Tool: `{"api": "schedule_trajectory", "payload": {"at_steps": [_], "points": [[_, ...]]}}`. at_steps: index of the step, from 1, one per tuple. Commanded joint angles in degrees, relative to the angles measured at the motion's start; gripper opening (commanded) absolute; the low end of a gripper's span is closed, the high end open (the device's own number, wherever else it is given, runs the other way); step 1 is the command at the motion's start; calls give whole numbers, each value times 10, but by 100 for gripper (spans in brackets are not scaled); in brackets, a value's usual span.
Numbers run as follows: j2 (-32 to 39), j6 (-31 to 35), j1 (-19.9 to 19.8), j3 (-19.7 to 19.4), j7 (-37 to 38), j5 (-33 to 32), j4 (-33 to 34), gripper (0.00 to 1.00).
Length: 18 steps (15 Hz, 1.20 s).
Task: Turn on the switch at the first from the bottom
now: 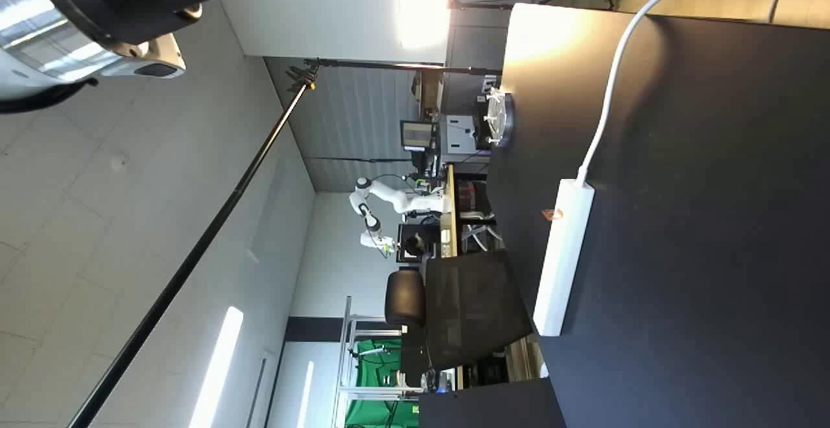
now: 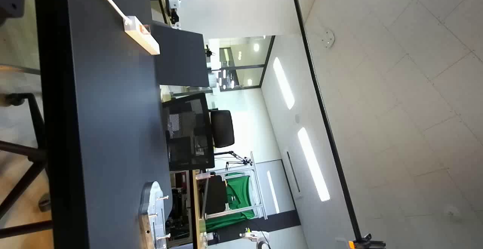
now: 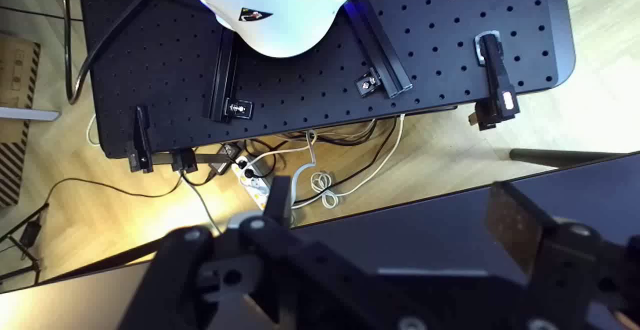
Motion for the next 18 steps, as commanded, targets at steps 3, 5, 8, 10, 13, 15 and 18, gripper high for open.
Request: {"api": "schedule_trajectory", "payload": {"at_steps": [3, 5, 8, 10, 13, 15, 18], "points": [[2, 0, 9, -8, 4, -4, 1, 100], [2, 0, 9, -8, 4, -4, 1, 100], [2, 0, 9, -8, 4, -4, 1, 100], [-7, 31, 1, -2, 14, -24, -8, 100], [8, 90, -10, -17, -44, -130, -6, 100], [30, 125, -23, -39, -92, -212, 1, 100], [89, 196, -46, -103, -187, -300, 24, 100]]}}
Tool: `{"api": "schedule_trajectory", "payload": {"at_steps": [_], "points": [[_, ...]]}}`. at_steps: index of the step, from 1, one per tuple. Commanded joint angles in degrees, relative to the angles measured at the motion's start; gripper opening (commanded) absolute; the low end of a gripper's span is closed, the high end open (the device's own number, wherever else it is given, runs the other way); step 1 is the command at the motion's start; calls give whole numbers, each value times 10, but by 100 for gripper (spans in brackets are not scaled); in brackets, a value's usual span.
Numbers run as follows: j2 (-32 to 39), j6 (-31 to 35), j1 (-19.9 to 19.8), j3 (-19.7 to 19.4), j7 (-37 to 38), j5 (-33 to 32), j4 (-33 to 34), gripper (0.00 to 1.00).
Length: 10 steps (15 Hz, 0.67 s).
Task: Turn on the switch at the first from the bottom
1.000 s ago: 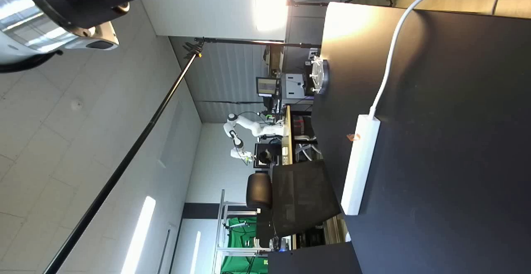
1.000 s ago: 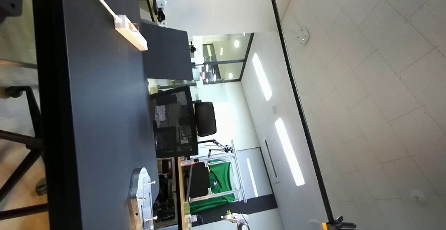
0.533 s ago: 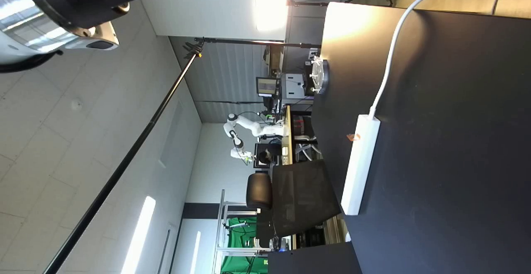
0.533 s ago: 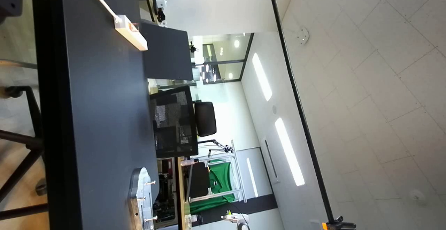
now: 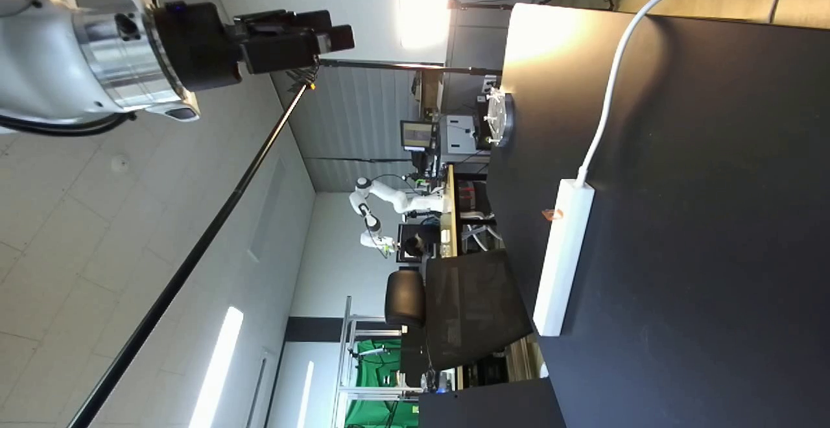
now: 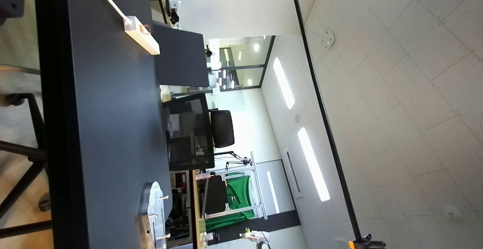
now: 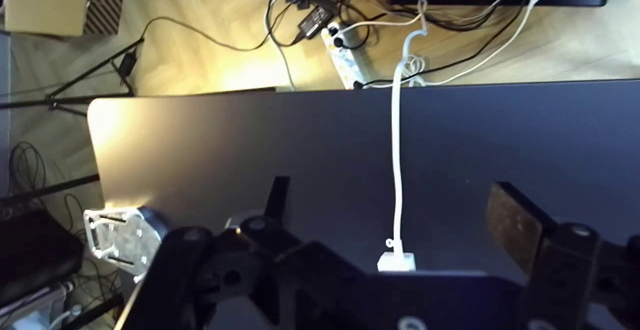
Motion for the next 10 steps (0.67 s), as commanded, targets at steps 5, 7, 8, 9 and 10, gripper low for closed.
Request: {"api": "schedule_trajectory", "payload": {"at_steps": [5, 7, 8, 9, 10], "points": [[181, 180, -23, -179, -318, -42, 102, 100], [240, 191, -15, -207, -413, 6, 150, 100], [268, 165, -16, -209, -437, 29, 179, 100], [204, 196, -28, -198, -395, 0, 110, 100], [231, 191, -29, -203, -420, 16, 133, 100]]}}
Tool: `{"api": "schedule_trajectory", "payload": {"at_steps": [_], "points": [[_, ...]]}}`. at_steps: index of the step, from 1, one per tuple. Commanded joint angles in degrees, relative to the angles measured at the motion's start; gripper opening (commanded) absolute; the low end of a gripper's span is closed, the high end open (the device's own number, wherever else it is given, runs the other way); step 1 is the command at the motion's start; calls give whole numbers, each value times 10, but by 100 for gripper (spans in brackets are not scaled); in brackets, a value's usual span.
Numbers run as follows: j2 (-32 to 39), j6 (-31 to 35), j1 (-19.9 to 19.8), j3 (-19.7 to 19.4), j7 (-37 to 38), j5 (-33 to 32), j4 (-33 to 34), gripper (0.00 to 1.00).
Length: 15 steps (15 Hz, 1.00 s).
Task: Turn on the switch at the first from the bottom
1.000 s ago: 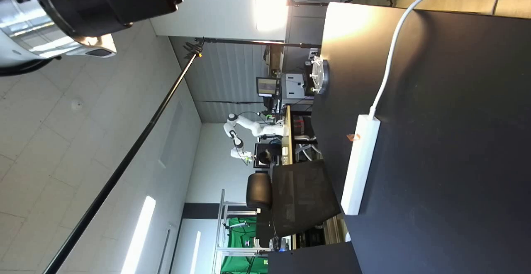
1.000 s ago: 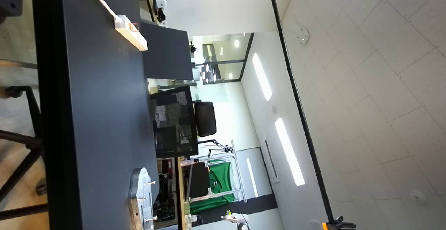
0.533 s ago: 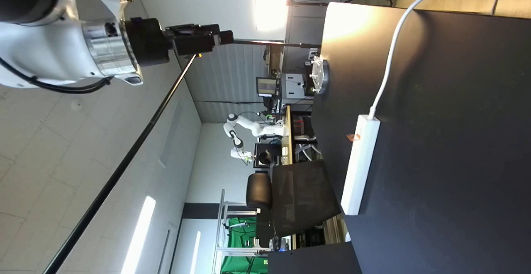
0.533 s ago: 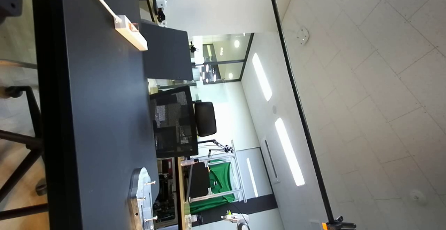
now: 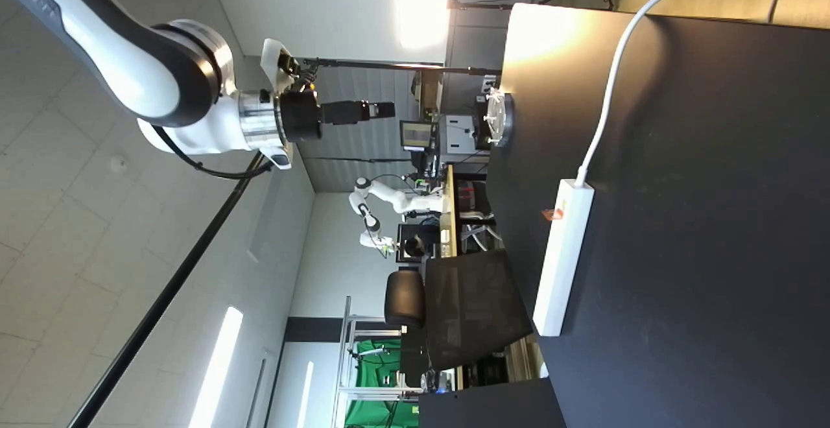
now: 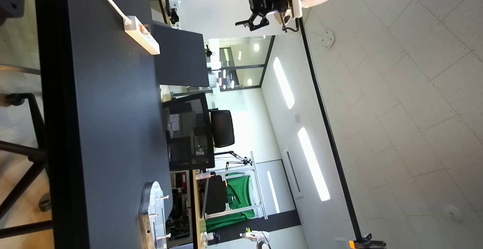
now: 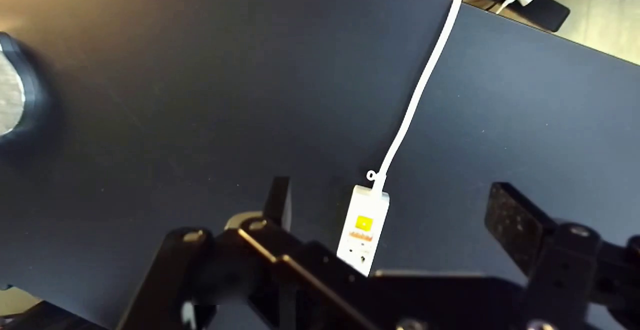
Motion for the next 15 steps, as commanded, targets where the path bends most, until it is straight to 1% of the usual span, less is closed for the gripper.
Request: {"api": "schedule_trajectory", "payload": {"at_steps": [1, 3, 13, 15], "points": [[19, -3, -3, 3, -8, 5, 16, 100], [38, -7, 0, 4, -12, 9, 32, 100], [38, -13, 2, 5, -14, 9, 36, 100], [68, 19, 4, 7, -11, 12, 51, 100]]}}
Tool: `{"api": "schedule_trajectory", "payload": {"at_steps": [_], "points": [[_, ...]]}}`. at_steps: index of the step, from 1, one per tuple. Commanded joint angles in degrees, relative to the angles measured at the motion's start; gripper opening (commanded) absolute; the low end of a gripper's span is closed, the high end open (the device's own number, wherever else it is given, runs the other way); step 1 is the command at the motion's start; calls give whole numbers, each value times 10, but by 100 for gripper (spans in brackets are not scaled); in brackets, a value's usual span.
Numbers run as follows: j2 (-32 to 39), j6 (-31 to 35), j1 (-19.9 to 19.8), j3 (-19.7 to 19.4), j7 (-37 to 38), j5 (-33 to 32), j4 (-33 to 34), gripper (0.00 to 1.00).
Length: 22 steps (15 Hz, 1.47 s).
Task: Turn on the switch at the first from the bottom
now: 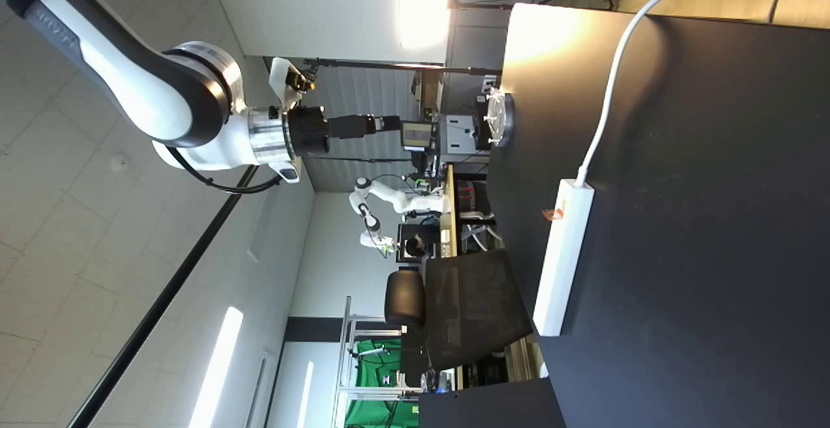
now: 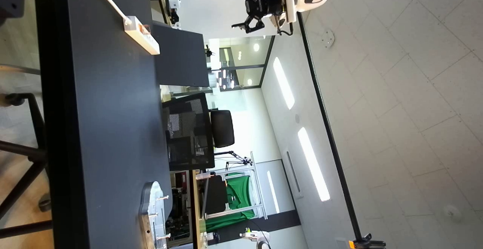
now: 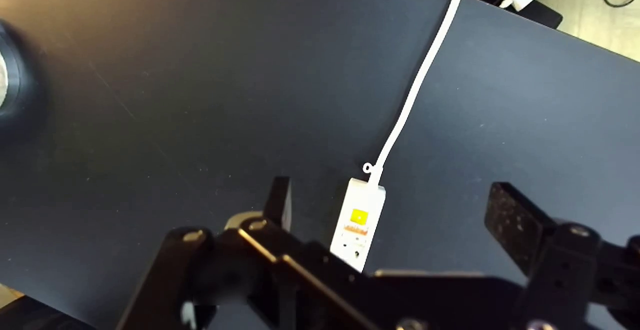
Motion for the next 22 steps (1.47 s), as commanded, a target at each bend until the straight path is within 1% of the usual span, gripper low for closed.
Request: {"api": "schedule_trajectory", "payload": {"at_steps": [1, 4, 7, 8, 9, 10, 11, 12, 15, 19, 20, 22], "points": [[44, 38, -2, 8, -2, 10, 23, 100], [108, 86, -1, 15, -23, 39, 46, 100], [177, 137, -11, 28, -53, 81, 75, 100], [203, 145, -17, 35, -64, 106, 90, 75], [226, 148, -23, 41, -65, 124, 105, 73], [251, 142, -29, 46, -55, 142, 121, 67], [274, 138, -32, 49, -32, 153, 136, 58], [296, 136, -37, 52, -23, 162, 149, 51], [354, 112, -52, 62, -12, 178, 188, 31], [413, 101, -73, 76, -17, 194, 233, 5], [426, 98, -77, 79, -17, 196, 243, 1], [446, 93, -82, 81, -13, 196, 262, 0]]}}
